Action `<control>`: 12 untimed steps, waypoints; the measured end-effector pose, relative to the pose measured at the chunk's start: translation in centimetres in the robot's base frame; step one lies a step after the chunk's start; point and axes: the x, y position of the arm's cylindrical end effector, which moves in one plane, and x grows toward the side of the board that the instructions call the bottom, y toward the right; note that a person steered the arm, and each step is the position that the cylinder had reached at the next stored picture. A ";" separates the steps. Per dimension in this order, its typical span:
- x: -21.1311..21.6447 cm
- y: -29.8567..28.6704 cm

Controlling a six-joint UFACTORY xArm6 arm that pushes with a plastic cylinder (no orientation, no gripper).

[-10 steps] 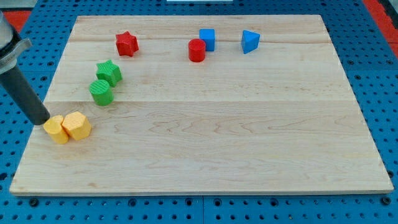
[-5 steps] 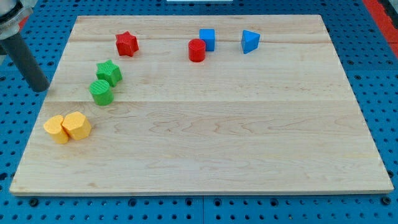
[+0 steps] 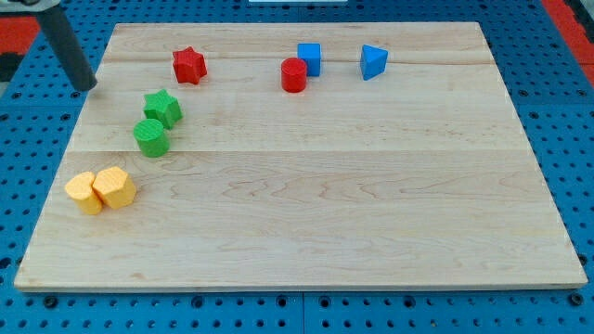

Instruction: Push red star closer to green star

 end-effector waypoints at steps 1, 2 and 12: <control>-4.8 0.2; -6.7 7.0; -1.6 8.9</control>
